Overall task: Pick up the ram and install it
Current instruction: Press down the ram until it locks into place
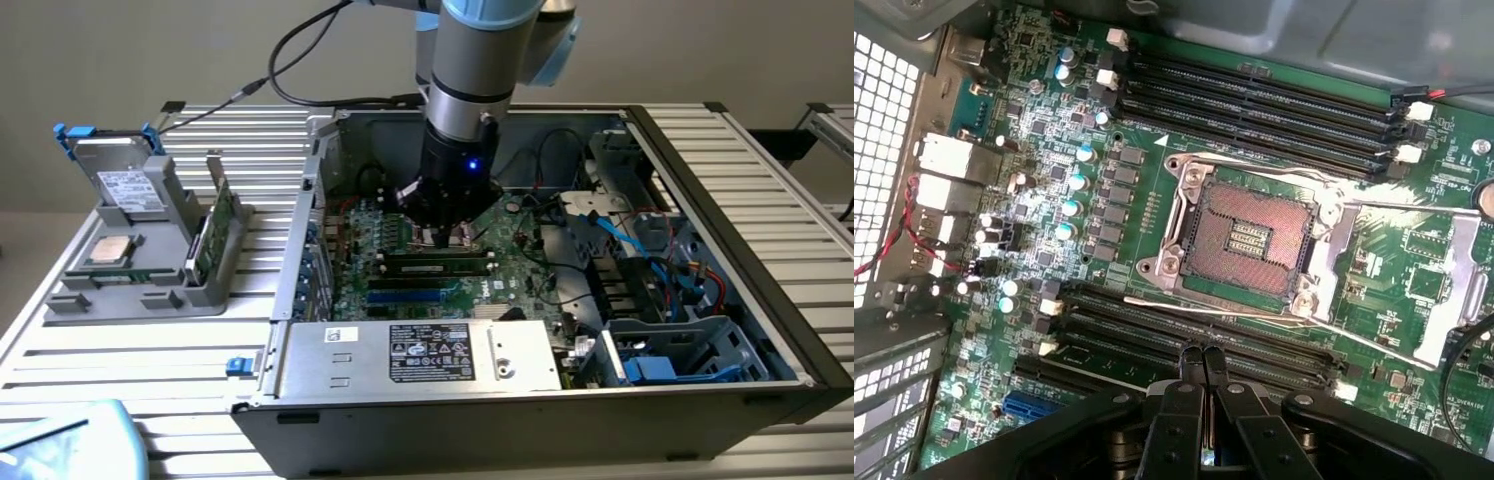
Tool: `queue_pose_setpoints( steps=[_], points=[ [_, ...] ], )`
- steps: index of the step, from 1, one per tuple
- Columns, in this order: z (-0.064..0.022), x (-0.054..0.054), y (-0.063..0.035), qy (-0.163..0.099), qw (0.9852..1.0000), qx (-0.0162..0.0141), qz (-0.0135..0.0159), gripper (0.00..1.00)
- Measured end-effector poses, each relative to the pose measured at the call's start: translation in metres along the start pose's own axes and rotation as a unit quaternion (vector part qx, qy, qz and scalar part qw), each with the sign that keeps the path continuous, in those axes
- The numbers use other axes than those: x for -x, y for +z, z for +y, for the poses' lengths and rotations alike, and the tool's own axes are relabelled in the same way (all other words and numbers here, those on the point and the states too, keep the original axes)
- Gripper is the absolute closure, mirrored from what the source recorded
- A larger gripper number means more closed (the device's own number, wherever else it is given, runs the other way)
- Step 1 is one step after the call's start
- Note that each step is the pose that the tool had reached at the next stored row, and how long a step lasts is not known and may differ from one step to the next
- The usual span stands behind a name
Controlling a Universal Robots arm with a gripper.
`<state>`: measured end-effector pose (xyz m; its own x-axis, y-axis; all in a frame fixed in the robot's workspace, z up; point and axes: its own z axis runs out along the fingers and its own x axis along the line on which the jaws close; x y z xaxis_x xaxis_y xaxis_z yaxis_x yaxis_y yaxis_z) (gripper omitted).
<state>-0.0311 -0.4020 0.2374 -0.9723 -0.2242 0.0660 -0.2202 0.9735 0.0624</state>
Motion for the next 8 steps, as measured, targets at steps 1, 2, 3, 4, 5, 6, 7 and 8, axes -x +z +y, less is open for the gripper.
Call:
queue_pose_setpoints(
  steps=[1, 2, 3, 4, 5, 6, 7, 8],
  points=[
    [0.0, 0.0, -0.0001, 0.006, 1.0, 0.0001, -0.0003, 0.9],
    [0.0, -0.0001, 0.0, 0.012, 0.9999, 0.0004, -0.0006, 0.9],
    [0.0, -0.0001, 0.0, 0.017, 0.9998, 0.0006, -0.001, 0.9],
    [0.0, -0.0001, 0.0, 0.023, 0.9997, 0.0007, -0.0012, 0.9],
    [0.0, -0.0001, 0.0, 0.03, 0.9996, 0.0008, -0.0016, 0.9],
    [-0.0001, -0.0001, 0.0, 0.035, 0.9994, 0.0009, -0.0019, 0.9],
    [-0.0001, -0.0001, 0.0, 0.041, 0.9992, 0.0009, -0.0022, 0.9],
    [-0.0001, -0.0001, 0.0, 0.047, 0.9989, 0.001, -0.0025, 0.9]
  ],
)
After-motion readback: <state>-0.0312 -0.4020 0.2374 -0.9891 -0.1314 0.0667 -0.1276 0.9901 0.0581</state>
